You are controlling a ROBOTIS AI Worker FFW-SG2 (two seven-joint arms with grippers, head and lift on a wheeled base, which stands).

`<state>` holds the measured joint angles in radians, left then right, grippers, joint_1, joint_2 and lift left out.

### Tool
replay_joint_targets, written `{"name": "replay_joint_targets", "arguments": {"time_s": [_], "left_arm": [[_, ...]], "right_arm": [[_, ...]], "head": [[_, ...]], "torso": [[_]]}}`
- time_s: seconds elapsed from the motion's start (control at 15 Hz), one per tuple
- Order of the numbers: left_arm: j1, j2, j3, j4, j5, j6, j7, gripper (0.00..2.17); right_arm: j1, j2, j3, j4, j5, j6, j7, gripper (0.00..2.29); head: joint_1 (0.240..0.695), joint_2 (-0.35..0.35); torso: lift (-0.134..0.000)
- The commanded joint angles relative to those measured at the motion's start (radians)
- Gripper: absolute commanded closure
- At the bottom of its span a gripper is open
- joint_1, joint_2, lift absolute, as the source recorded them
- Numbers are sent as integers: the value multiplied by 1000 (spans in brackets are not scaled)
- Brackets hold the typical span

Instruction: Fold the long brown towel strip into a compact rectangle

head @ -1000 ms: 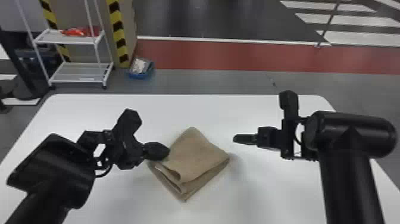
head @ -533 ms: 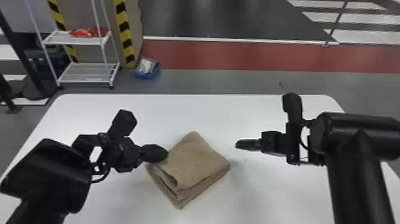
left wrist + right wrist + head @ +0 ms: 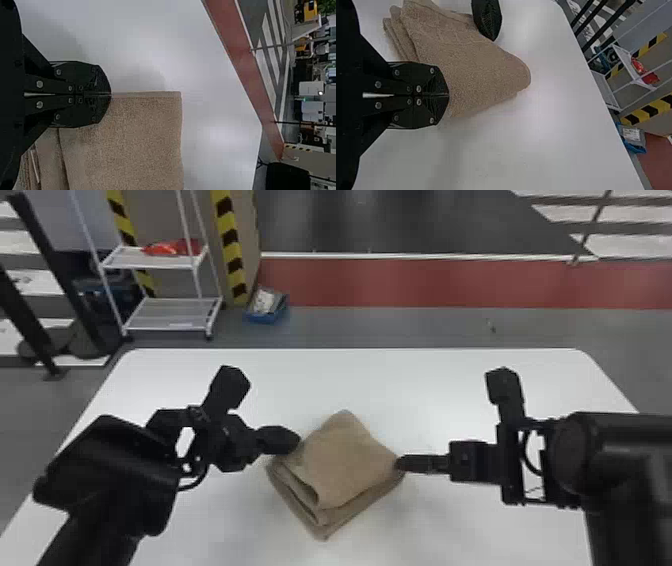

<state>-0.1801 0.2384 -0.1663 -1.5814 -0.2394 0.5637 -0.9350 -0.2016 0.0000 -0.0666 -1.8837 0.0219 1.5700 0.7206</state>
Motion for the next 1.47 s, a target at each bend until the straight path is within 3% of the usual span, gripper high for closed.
{"name": "replay_joint_targets", "arguments": {"time_s": [0.0, 0.2, 0.53, 0.67, 0.93, 1.07, 1.4], "left_arm": [[1, -1, 39, -12, 26, 9, 28, 1929], [-7, 7, 53, 14, 34, 6, 82, 1929], [-47, 39, 30, 101, -55, 9, 74, 1943], [-50, 62, 27, 100, -55, 34, 41, 1943], [-45, 88, 37, 80, -24, 68, -111, 1943], [-29, 87, 45, 52, -9, 65, -122, 1943], [14, 65, 54, -63, 35, 71, -58, 1946]], "right_arm": [[2, 1, 44, 9, 9, 2, 0, 2206], [5, 1, 87, 20, 26, 2, 0, 2206], [-45, 1, 123, 109, 49, 2, -12, 2206], [-85, 1, 120, 163, 49, 2, -18, 2206], [-160, 1, 100, 261, 50, -12, -43, 2206], [-188, 1, 85, 308, 50, -89, -50, 2206], [-268, 1, 27, 437, 53, -267, -69, 2206]], "head": [[695, 9], [695, 52], [695, 100], [695, 115], [695, 119], [695, 110], [695, 76]], "torso": [[-124], [-124], [-124], [-124], [-124], [-124], [-124]]}}
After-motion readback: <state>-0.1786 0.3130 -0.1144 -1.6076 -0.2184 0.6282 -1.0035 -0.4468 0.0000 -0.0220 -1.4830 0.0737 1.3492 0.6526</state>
